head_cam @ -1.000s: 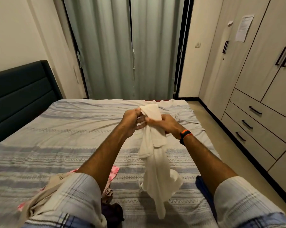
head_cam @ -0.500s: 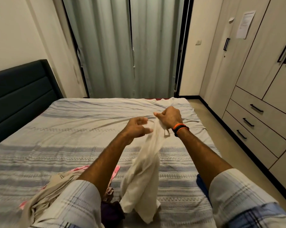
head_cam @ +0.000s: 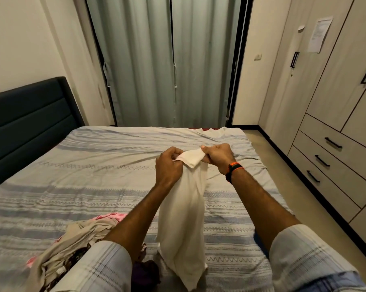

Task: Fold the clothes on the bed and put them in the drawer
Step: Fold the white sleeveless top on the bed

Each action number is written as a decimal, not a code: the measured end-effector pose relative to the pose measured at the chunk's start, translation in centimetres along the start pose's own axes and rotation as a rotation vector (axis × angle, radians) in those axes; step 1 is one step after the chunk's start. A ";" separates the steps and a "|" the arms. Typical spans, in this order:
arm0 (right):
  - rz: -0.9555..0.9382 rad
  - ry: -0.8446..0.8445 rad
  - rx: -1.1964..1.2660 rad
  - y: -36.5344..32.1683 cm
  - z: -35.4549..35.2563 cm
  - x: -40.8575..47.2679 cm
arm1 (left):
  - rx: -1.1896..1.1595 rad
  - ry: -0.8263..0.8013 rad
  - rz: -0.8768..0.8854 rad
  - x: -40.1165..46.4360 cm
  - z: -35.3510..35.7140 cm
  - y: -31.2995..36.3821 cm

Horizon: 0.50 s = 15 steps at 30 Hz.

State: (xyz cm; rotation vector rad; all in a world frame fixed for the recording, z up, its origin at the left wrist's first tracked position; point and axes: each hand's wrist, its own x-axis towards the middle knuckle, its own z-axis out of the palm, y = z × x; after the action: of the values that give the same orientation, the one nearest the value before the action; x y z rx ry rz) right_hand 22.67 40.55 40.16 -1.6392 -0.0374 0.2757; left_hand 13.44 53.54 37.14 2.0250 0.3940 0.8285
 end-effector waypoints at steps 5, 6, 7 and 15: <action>-0.482 -0.194 -0.370 0.0 -1.2 -0.9 | 0.002 0.026 -0.002 1.2 -0.6 0.5; -0.512 -0.349 -0.365 0.0 -1.3 -1.1 | 0.014 0.026 -0.004 1.4 -0.7 0.6; -0.560 -0.445 -0.407 0.0 -1.2 -1.4 | 0.025 0.022 -0.005 1.6 -0.7 0.8; -0.617 -0.349 -0.303 0.4 -0.3 0.0 | -0.048 -0.189 -0.043 2.1 -2.2 -0.1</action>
State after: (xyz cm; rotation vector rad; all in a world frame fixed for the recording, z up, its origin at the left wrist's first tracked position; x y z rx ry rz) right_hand 22.63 40.26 39.83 -1.7711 -0.8692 0.0771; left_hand 13.46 56.16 38.82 2.0221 0.3059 0.6080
